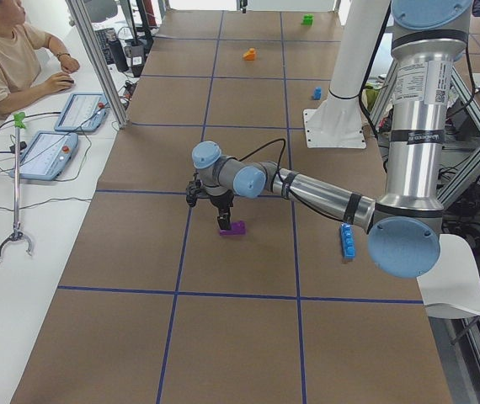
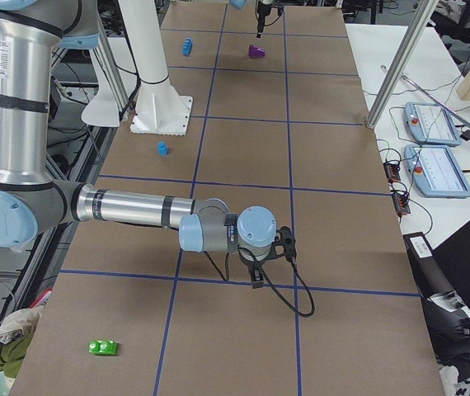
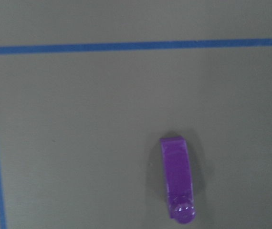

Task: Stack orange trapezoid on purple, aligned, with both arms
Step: 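Lower the left gripper onto the purple block and close it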

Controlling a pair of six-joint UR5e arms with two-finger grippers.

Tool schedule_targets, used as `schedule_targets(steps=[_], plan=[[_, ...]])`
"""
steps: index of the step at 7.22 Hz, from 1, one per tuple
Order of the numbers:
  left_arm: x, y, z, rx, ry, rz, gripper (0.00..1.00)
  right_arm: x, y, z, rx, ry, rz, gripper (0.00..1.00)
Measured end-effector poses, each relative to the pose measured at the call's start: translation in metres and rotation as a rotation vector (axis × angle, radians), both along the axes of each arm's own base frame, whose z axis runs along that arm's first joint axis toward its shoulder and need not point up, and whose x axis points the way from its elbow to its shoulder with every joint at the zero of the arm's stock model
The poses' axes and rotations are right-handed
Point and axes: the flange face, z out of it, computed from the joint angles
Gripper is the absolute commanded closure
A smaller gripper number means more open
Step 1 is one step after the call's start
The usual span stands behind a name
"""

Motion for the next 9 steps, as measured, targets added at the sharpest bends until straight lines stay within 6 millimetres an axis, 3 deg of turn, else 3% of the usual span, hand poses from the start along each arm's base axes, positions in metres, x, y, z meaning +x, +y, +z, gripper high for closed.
schedule_targets(steps=[4,7,8,9], plan=[[0.052,0.006,0.016,-0.066,-0.037,0.021,0.07,-0.004,-0.001,-0.001,-0.020,0.000,0.011,0.00],[0.065,0.005,0.030,-0.063,-0.070,0.035,0.24,-0.005,-0.001,-0.001,-0.022,0.000,0.009,0.00],[0.067,0.005,0.034,-0.061,-0.071,0.039,0.47,-0.005,-0.001,-0.001,-0.023,0.000,0.009,0.00],[0.068,0.005,0.037,-0.061,-0.071,0.040,0.99,-0.005,-0.001,-0.001,-0.022,0.000,0.009,0.00]])
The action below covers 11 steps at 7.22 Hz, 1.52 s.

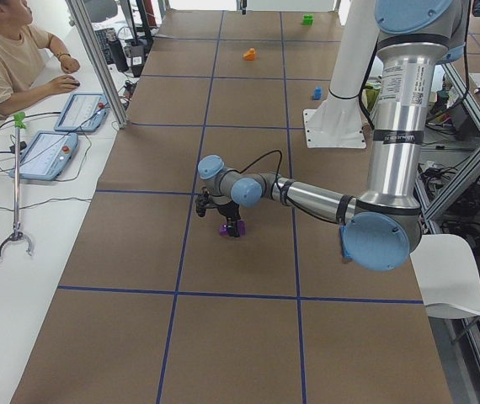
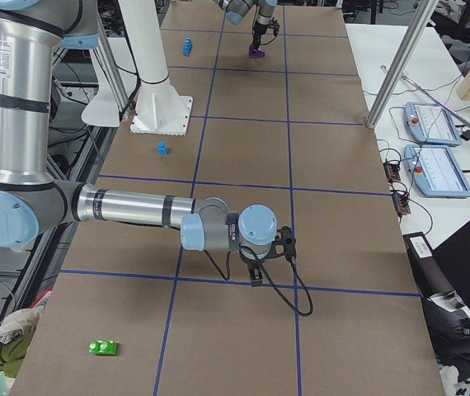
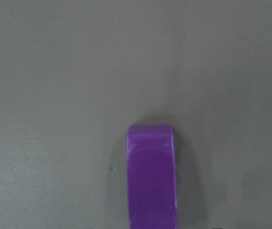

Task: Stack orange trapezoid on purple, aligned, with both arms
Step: 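Lower the left gripper onto the purple block and close it, then lift the purple block and carry it toward the table center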

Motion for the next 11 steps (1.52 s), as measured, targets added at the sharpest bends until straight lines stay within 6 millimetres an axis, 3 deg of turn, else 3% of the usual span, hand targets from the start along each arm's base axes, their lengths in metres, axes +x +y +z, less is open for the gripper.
schedule_targets(steps=[3,4,5,6,7,8,9,11], plan=[[0.001,0.000,-0.003,-0.002,0.003,-0.005,1.00,0.000,-0.001,-0.001,0.002,0.000,0.000,0.00],[0.001,0.000,-0.018,0.017,0.021,-0.006,1.00,0.000,-0.002,-0.002,0.004,0.000,0.000,0.00],[0.002,-0.001,-0.058,0.063,0.059,-0.007,1.00,0.000,-0.003,-0.003,0.006,0.001,0.000,0.00],[0.008,-0.009,-0.115,0.106,0.092,-0.008,1.00,0.000,-0.004,-0.004,0.009,0.001,0.000,0.00],[0.024,-0.023,-0.185,0.130,0.110,-0.002,1.00,0.000,-0.005,-0.005,0.010,0.001,0.001,0.00],[0.052,-0.028,-0.252,0.142,0.120,0.030,1.00,0.000,-0.006,-0.005,0.011,0.001,0.001,0.00],[0.086,-0.021,-0.306,0.163,0.125,0.068,1.00,-0.001,-0.006,-0.005,0.012,0.001,-0.001,0.00],[0.174,-0.002,-0.395,0.209,0.122,0.102,1.00,-0.002,-0.006,-0.005,0.010,0.001,-0.003,0.00]])
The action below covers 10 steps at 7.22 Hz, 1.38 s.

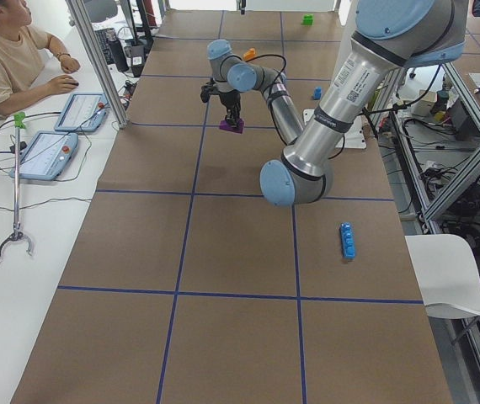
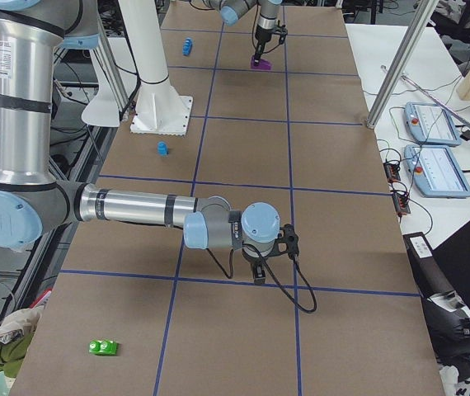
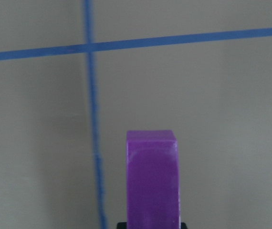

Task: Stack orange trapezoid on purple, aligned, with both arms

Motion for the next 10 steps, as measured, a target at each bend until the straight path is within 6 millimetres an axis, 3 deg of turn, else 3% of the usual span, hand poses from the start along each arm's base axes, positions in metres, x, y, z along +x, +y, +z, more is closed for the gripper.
schedule_targets(steps=[1,2,3,4,6,10], plan=[[0.049,0.006,-0.029,0.014,-0.015,0.013,1.00,-0.001,0.000,0.000,-0.001,0.000,-0.001,0.00],[0.099,0.002,-0.045,0.000,-0.024,-0.010,1.00,-0.001,0.000,0.000,-0.001,0.000,-0.002,0.00],[0.143,-0.010,-0.043,-0.048,-0.011,-0.075,1.00,-0.001,0.000,0.000,-0.002,-0.001,-0.002,0.00],[0.173,-0.021,-0.031,-0.090,-0.003,-0.121,1.00,-0.001,0.000,0.000,-0.002,-0.002,-0.002,0.00],[0.198,-0.030,-0.014,-0.134,-0.018,-0.150,1.00,-0.002,0.000,0.000,-0.003,-0.004,-0.002,0.00],[0.208,-0.029,-0.012,-0.168,-0.029,-0.173,1.00,-0.003,0.001,0.000,-0.004,-0.005,-0.004,0.00]])
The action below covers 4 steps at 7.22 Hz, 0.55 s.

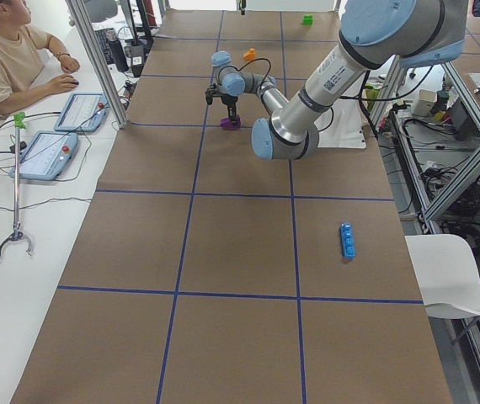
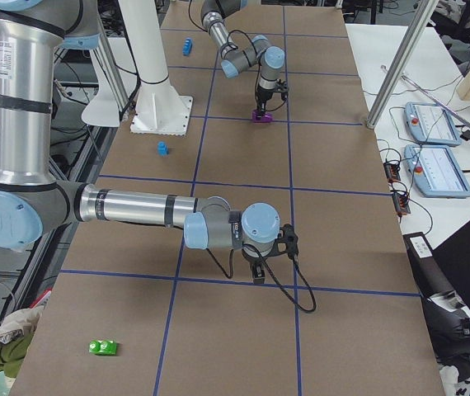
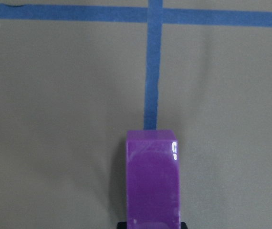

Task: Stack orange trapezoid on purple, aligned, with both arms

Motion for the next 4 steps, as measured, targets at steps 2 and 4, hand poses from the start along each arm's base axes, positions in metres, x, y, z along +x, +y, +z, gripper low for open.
schedule_targets(steps=[2,4], plan=[[0.0009,0.0004,0.0005,-0.002,-0.001,0.000,0.01,-0.0003,0.0000,0.0001,0.000,0.000,-0.001,0.00],[0.0049,0.0056,0.0016,0.000,-0.004,0.008,0.00,-0.0004,0.0001,0.0007,-0.001,0.000,-0.001,0.00]])
